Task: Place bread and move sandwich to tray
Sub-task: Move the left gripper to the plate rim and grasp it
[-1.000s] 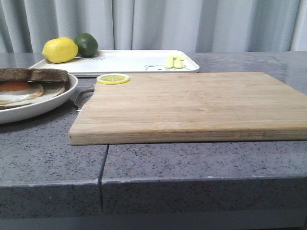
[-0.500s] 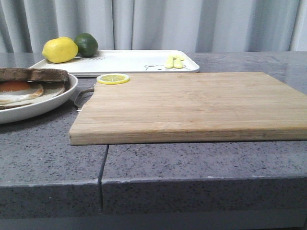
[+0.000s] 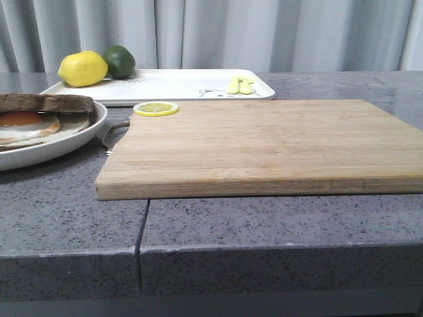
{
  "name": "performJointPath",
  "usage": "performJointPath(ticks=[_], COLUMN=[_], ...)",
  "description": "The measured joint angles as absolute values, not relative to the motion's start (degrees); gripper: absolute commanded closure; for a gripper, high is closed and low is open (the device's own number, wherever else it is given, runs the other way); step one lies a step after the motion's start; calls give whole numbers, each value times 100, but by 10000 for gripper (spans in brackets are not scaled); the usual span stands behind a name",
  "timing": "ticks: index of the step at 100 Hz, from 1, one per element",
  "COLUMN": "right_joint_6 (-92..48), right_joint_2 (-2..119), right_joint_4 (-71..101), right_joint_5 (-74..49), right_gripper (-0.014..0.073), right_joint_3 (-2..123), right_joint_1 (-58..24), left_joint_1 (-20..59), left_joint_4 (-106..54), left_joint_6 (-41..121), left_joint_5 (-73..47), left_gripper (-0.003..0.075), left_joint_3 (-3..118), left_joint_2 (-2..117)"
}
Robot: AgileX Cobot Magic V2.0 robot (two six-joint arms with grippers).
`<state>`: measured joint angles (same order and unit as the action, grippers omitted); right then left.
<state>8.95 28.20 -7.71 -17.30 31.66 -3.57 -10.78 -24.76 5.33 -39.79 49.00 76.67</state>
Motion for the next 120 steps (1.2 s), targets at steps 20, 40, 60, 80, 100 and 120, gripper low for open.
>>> performJointPath(ticks=[20, 40, 60, 80, 100, 120], right_joint_6=[895, 903, 903, 903, 903, 903], right_joint_2=[2820, 2820, 2820, 2820, 2820, 2820], right_joint_4=[-771, -771, -771, -771, -771, -771], right_joint_5=[-1740, -1748, -1748, -1748, -1748, -1753], right_gripper=[22, 22, 22, 22, 22, 22], right_joint_3=[3166, 3166, 3166, 3166, 3166, 3166], right_joint_1=[-357, -357, -357, -357, -357, -357], left_joint_1=[-1078, -1078, -1078, -1078, -1078, -1078], left_joint_4=[-2498, -2511, -2511, -2511, -2554, -2570], left_joint_6=[533, 533, 533, 533, 547, 550], left_joint_5=[-3973, -3936, -3868, -3854, -3761, -3753], left_gripper=[300, 300, 300, 300, 300, 301], left_joint_3=[4900, 4900, 4900, 4902, 4976, 4976], left_joint_2=[7667, 7667, 7667, 7833, 8015, 8015])
